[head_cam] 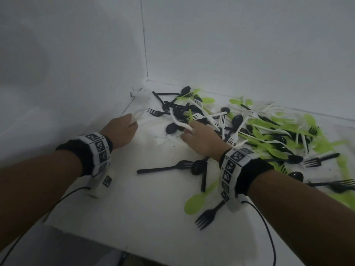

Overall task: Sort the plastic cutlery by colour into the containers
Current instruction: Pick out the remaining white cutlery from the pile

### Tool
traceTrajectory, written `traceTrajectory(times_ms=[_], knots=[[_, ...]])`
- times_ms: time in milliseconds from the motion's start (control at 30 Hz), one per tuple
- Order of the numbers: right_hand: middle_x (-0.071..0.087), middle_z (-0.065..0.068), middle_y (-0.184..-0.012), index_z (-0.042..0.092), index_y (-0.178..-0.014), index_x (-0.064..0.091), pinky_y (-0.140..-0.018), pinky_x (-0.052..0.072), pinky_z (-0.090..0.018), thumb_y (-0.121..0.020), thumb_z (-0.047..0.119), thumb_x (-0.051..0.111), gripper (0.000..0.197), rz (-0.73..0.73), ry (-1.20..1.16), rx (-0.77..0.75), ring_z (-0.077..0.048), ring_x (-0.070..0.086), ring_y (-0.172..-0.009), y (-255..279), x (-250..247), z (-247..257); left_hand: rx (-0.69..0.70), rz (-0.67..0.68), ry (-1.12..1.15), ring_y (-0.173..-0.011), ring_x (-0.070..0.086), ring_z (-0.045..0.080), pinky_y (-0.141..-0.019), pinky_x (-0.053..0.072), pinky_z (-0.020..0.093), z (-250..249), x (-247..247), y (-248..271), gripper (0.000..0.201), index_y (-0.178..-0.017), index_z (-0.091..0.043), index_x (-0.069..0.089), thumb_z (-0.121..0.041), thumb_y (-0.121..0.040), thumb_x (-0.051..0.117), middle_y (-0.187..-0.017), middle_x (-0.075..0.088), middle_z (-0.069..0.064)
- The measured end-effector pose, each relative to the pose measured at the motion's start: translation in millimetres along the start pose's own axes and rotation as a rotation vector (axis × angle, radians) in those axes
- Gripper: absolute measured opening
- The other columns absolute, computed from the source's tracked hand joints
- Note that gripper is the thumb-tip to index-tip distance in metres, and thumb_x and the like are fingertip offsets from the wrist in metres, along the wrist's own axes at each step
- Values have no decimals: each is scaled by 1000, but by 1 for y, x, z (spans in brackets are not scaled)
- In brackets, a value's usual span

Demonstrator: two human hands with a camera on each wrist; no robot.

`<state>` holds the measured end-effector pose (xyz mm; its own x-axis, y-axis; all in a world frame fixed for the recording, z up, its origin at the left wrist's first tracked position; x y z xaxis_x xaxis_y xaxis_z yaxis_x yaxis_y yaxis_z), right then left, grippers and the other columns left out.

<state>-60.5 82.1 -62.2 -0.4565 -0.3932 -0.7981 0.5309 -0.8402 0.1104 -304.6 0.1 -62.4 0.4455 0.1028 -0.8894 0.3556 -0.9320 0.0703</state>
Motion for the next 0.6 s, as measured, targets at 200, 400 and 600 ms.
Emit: traceTrajectory(times_ms=[200,400,600], knots=[[61,3,-93,21,-90,61,-74,40,-30,-97,38,62,19,64,326,-74,-21,61,-94,-13,24,8,-3,-15,-88,-100,54,29,-85,40,35,8,-2,-15,23,-104,-10,57,-33,-101,54,-111,59,11],[58,4,-79,19,-92,56,-64,40,-33,-104,31,48,18,-217,119,-182,-24,59,-78,-18,-13,41,83,82,-295,-117,54,32,-97,41,39,-8,8,-24,36,-116,-7,58,-39,-103,51,-127,56,16],[75,2,-74,18,-91,61,-74,53,-30,-101,30,47,21,-219,-632,-114,-16,72,-83,-16,-46,64,68,124,-287,-115,56,31,-92,43,35,-12,9,-16,31,-122,-9,55,-28,-97,55,-126,60,11]])
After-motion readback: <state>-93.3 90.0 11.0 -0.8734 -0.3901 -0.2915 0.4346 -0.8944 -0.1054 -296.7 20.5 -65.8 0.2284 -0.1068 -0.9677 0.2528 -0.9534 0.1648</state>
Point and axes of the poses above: each hand's wrist, its own y-axis away from the middle knuckle, its own x-axis out of the palm, z = x × y, the point moved 5 cm from there along -y, towards the middle knuckle
